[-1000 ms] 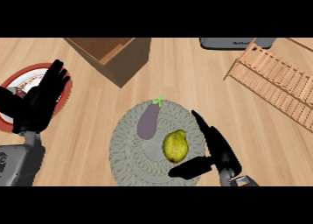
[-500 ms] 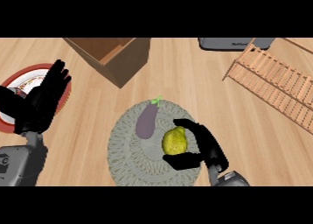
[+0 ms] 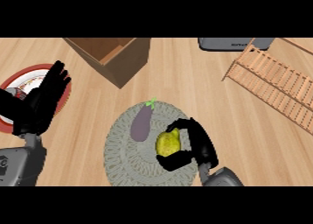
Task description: Pick the pear from the placemat and place it in the tiered shelf
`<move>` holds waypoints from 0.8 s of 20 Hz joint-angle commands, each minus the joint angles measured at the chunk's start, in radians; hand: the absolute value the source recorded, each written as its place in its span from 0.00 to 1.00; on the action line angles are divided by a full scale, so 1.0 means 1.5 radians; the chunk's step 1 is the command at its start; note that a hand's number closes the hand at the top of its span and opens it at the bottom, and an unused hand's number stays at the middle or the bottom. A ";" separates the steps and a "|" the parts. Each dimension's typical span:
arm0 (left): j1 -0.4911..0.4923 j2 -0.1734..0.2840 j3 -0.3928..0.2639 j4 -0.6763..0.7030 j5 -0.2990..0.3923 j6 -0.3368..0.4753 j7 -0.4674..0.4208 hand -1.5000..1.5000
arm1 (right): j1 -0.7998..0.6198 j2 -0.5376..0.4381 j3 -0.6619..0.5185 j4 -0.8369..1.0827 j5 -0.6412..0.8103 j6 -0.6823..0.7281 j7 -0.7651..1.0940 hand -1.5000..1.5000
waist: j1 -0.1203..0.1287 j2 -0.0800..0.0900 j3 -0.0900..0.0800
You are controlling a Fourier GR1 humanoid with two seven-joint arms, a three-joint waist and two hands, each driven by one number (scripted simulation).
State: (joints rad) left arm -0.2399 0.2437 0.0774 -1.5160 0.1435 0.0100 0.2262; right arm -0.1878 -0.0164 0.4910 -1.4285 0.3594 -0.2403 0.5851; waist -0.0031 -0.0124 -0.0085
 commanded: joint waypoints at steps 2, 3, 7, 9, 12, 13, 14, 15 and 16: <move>0.004 -0.012 -0.006 0.006 -0.013 0.013 -0.004 0.50 | 0.040 -0.103 0.120 -0.055 0.077 0.087 -0.061 1.00 | -0.004 0.003 0.005; -0.013 0.003 0.004 0.004 -0.002 0.002 0.008 0.50 | 0.045 -0.132 0.176 -0.067 0.117 0.109 -0.089 1.00 | -0.006 -0.002 0.004; -0.003 0.006 0.008 0.020 -0.003 0.000 0.004 0.50 | 0.026 -0.232 0.329 -0.134 0.242 0.181 -0.137 1.00 | -0.006 -0.014 0.000; 0.012 0.006 0.009 0.018 -0.007 0.004 0.000 0.50 | 0.065 -0.277 0.372 -0.213 0.281 0.179 -0.133 1.00 | -0.022 -0.012 0.002; 0.009 0.004 0.009 0.012 -0.012 0.013 0.009 0.50 | 0.159 -0.339 0.399 -0.409 0.305 0.135 -0.118 1.00 | -0.036 -0.007 0.005; -0.011 0.011 0.032 0.022 0.007 0.008 0.003 0.50 | 0.192 -0.368 0.391 -0.458 0.298 0.101 -0.139 1.00 | -0.038 -0.003 0.005; 0.018 -0.003 0.014 0.000 -0.014 0.025 0.000 0.50 | 0.202 -0.358 0.382 -0.524 0.277 0.098 -0.122 1.00 | -0.038 -0.008 0.005; 0.017 0.004 0.026 0.007 0.003 0.010 -0.004 0.50 | 0.217 -0.367 0.361 -0.568 0.264 0.084 -0.113 1.00 | -0.032 -0.002 0.005; 0.030 0.006 0.024 0.017 0.000 0.000 -0.023 0.50 | 0.227 -0.406 0.336 -0.624 0.258 0.076 -0.119 1.00 | -0.035 -0.002 0.005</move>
State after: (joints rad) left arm -0.2209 0.2484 0.1035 -1.4972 0.1376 0.0244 0.2179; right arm 0.0555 -0.5225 1.0085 -2.1003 0.7575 -0.0841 0.4040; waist -0.0488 -0.0227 -0.0029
